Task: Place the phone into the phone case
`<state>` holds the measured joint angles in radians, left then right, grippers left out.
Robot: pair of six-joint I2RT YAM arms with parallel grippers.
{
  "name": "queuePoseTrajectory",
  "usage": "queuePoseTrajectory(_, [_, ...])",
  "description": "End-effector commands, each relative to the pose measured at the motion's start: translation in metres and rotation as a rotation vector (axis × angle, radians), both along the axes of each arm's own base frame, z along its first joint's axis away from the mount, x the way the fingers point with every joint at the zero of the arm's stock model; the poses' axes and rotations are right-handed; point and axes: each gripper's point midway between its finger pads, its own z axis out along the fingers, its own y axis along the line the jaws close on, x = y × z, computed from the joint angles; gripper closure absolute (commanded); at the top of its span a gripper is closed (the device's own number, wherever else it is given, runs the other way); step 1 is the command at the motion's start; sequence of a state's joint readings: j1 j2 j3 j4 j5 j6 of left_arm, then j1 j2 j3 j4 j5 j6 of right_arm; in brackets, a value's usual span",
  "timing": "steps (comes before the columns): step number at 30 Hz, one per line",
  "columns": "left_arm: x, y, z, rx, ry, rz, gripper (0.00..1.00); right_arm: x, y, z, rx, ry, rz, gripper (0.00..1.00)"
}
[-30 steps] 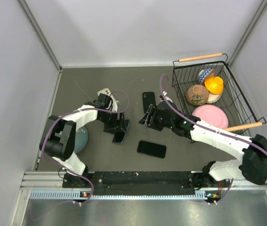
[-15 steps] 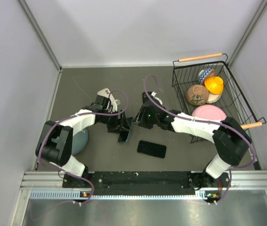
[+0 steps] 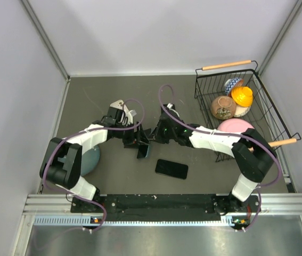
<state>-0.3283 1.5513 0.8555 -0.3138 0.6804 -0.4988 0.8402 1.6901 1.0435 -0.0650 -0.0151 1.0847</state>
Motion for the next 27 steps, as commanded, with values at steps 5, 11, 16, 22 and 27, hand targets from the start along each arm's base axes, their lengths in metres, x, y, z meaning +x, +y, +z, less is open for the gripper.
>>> queuePoseTrajectory(5, [0.015, -0.008, 0.046, -0.083, -0.135, 0.007, 0.22, 0.015, 0.002, 0.022, 0.094, -0.077, 0.031, 1.00])
queuePoseTrajectory(11, [0.028, 0.006, 0.066, 0.029, -0.173, 0.040, 0.11, 0.026, -0.015, 0.047, 0.083, -0.160, 0.064, 1.00])
queuePoseTrajectory(16, [0.063, 0.027, 0.098, 0.130, -0.289, 0.128, 0.04, 0.030, -0.032, 0.067, 0.063, -0.258, 0.122, 1.00])
queuePoseTrajectory(22, [0.127, 0.104, 0.087, 0.348, -0.231, 0.420, 0.15, 0.014, -0.035, 0.094, 0.072, -0.329, 0.227, 1.00])
queuePoseTrajectory(27, [0.180, 0.157, 0.067, 0.527, -0.169, 0.572, 0.26, 0.001, -0.046, 0.113, 0.081, -0.400, 0.259, 1.00])
